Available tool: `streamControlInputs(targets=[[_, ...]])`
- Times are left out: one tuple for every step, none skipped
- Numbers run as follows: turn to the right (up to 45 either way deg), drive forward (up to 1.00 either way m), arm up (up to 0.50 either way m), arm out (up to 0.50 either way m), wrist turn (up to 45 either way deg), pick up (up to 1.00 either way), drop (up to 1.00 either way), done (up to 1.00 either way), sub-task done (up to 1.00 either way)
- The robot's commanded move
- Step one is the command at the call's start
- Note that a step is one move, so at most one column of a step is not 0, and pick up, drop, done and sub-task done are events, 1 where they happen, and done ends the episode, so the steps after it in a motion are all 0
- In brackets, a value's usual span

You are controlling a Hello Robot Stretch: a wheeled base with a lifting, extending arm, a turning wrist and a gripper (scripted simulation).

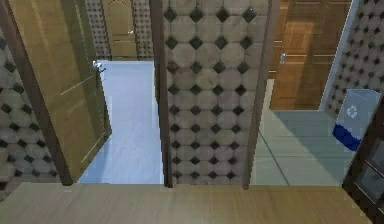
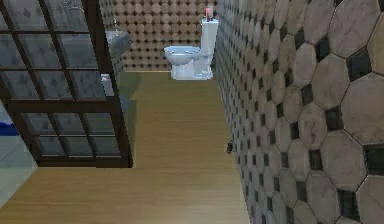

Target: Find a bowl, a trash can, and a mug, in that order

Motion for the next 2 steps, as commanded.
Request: streamControlInputs(targets=[[0.0, 0.05, 0.0, 0.0, 0.0, 0.0, 0.0, 0.0, 0.0], [33.0, 0.0, 0.0, 0.0, 0.0, 0.0, 0.0, 0.0, 0.0]])
